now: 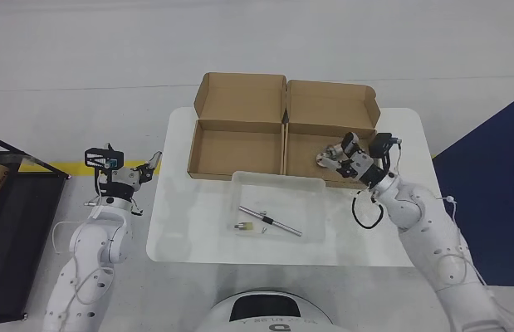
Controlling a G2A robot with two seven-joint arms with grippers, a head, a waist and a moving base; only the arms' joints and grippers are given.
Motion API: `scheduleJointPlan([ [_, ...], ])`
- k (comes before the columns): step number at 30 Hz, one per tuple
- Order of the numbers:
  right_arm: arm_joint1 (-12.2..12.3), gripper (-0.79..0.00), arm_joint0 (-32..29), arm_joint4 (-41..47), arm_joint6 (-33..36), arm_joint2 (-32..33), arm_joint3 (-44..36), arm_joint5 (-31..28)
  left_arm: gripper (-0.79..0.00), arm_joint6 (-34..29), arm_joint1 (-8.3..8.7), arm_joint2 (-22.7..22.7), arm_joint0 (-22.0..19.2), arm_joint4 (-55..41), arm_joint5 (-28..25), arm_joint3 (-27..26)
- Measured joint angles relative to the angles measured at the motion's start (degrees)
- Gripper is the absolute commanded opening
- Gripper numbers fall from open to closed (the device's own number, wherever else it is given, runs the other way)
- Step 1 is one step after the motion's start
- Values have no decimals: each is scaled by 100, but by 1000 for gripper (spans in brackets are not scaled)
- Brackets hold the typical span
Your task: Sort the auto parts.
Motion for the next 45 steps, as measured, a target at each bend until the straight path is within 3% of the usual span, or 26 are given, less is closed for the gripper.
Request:
scheduleJointPlan([
  [3, 6, 0, -38, -187, 111, -74, -206, 78, 0, 0, 0, 0, 0, 0, 0, 0],
  [7, 61, -31, -231, -1709, 359, -300, -1103, -156, 0, 0, 0, 0, 0, 0, 0, 0],
  [8, 70, -197, -267, -1986, 411, -347, -1235, -281, 0, 0, 0, 0, 0, 0, 0, 0],
  [10, 81, -397, -330, -2519, 618, -488, -1511, -376, 0, 0, 0, 0, 0, 0, 0, 0],
  [11, 79, -422, -346, -2712, 760, -571, -1621, -349, 0, 0, 0, 0, 0, 0, 0, 0],
  [17, -38, -456, -178, -3494, 2053, -1381, -2015, 28, 0, 0, 0, 0, 0, 0, 0, 0],
  [23, -284, -511, 335, -3361, 3210, -2121, -1728, 813, 0, 0, 0, 0, 0, 0, 0, 0],
  [29, -467, -554, 693, -3353, 3994, -2607, -1474, 1237, 0, 0, 0, 0, 0, 0, 0, 0],
  [37, -634, -576, 962, -3338, 4399, -3059, -1211, 1205, 0, 0, 0, 0, 0, 0, 0, 0],
  [45, -811, -523, 1246, -3272, 4649, -3445, -842, 1098, 0, 0, 0, 0, 0, 0, 0, 0],
])
